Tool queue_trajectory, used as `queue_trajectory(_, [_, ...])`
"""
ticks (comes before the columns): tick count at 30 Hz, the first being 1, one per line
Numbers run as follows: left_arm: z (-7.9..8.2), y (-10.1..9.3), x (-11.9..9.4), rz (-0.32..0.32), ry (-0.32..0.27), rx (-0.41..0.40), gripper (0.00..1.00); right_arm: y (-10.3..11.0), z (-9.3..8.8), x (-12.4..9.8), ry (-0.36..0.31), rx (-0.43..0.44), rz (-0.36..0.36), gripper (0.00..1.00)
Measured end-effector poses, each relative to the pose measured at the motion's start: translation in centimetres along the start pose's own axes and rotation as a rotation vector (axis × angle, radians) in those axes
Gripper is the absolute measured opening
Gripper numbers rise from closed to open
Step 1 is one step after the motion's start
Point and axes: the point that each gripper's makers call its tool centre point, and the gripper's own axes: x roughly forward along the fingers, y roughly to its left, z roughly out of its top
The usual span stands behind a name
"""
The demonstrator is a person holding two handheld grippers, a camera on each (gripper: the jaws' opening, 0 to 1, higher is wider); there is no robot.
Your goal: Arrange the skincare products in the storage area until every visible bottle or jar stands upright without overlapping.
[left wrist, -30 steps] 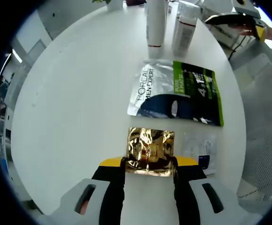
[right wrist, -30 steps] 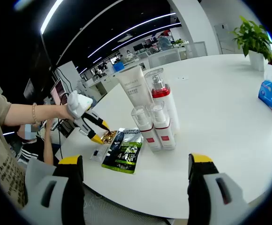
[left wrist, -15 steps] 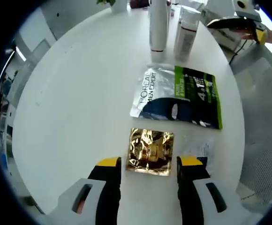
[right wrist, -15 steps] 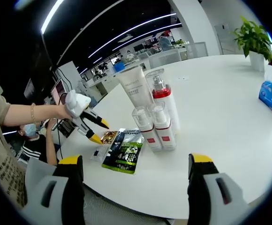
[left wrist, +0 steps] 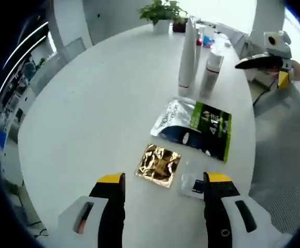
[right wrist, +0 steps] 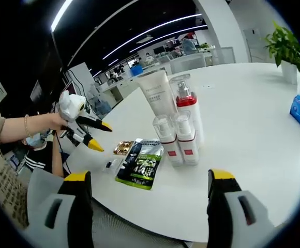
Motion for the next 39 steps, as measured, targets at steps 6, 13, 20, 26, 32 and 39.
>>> queue_trajectory(6, [-0.5,-1.1,-3.0,0.058,-0.097,-0.117,0.69,0.6,-0.1,0.1,0.011,-0.029,0.015,0.94])
queue_trajectory(13, [-0.8,-1.8,-6.7,0.126,-0.258,-0.281,0.78,0.8,0.0,0.0,0.008,-0.029,0.025,0.95])
queue_trajectory(20, [-1.6,-2.5,-9.1,0.209,-0.38,-0.405,0.89,0.9,0.3,-0.2,0.002,-0.051,0.02,0.97])
queue_trajectory(26, [-2.6,-3.3,-10.4,0.264,-0.408,-0.431,0.94,0.9,0.5,-0.6,-0.004,-0.062,0.009,0.98])
queue_trajectory(32, [-3.1,-4.8,-10.7,0.288,-0.45,-0.49,0.97,0.4,0.4,-1.3,-0.017,-0.057,-0.016,0.99])
queue_trajectory(39, [-4.1,-5.8,-9.8,0.296,-0.451,-0.506,0.97,0.2,0.3,-1.4,-0.024,-0.047,-0.028,0.99])
